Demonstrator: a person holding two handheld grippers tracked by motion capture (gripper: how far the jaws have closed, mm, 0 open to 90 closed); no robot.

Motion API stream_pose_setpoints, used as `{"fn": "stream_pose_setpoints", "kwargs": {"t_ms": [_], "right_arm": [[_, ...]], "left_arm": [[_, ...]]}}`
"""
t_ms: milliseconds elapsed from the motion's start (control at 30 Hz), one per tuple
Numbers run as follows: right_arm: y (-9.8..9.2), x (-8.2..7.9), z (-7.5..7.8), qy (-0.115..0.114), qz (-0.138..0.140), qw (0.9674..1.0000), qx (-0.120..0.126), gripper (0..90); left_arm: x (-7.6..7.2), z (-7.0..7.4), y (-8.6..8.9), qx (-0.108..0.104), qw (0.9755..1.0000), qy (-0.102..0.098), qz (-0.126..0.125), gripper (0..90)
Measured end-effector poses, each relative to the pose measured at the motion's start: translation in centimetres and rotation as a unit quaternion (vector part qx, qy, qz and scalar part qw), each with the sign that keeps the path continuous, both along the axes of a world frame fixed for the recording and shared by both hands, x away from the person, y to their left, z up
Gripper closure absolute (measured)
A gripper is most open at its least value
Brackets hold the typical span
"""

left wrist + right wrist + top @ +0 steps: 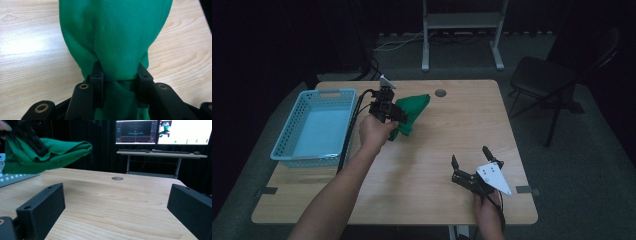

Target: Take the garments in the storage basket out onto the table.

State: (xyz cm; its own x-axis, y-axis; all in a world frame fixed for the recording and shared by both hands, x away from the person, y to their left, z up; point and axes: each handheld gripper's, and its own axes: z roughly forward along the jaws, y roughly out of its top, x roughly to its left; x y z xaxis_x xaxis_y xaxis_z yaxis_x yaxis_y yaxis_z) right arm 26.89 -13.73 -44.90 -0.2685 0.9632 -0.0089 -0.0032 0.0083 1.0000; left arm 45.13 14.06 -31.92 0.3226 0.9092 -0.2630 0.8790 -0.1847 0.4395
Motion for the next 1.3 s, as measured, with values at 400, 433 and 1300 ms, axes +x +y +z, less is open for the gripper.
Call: {"fn": "stream_pose_setpoints", "kwargs": {"t_ms": [400, 433, 1300], "right_arm": [[0.0, 0.0, 0.0, -0.001, 0.001, 1.0000, 0.002, 0.9], [0.0, 0.0, 0.0, -0.001, 0.001, 1.0000, 0.001, 0.9], [0.0, 0.0, 0.0, -0.001, 0.002, 1.0000, 0.001, 0.9]], "left_arm": [[0.1, -2.3, -1.1, 0.016, 0.9997, 0.015, -0.006, 67.3], [0.2, -2.8, -1.1, 0.017, 0.9995, 0.024, -0.009, 67.3], [-0.1, -7.7, -3.2, 0.061, 0.9966, 0.045, -0.032, 67.1]]}}
